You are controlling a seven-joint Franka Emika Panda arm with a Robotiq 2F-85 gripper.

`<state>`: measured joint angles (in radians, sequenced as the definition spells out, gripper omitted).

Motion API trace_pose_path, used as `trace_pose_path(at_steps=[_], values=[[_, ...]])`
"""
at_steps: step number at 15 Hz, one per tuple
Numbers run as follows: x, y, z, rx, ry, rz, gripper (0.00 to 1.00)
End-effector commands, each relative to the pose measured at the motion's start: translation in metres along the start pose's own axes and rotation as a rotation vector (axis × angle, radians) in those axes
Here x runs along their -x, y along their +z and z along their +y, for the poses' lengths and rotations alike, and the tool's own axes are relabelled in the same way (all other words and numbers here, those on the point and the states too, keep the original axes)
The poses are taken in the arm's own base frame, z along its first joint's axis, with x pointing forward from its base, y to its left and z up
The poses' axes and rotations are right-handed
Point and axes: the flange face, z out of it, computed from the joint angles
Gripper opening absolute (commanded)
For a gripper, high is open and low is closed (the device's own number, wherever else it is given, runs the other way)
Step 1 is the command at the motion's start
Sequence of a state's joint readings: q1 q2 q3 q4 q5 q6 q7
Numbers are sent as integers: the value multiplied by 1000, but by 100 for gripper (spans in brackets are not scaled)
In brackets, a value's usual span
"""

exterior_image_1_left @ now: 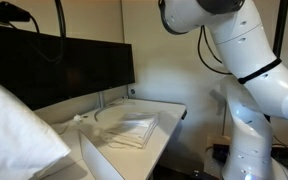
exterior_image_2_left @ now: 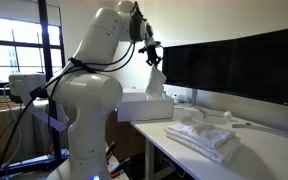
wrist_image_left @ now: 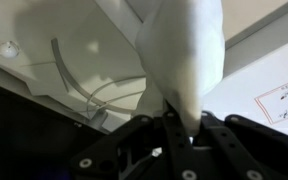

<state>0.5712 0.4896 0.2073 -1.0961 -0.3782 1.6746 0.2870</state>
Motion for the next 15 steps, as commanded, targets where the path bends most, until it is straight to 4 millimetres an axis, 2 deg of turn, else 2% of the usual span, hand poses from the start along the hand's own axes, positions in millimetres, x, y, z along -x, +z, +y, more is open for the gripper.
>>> trace_pose_path(at_steps=[1, 6, 9, 12, 15], values=[[-13, -39, 29, 48, -6, 70, 3], [-19, -88, 88, 75, 64, 210, 3], [-21, -108, 118, 79, 97, 261, 3], [-22, -114, 144, 73, 143, 283, 3], [-22, -105, 174, 53, 204, 282, 3]])
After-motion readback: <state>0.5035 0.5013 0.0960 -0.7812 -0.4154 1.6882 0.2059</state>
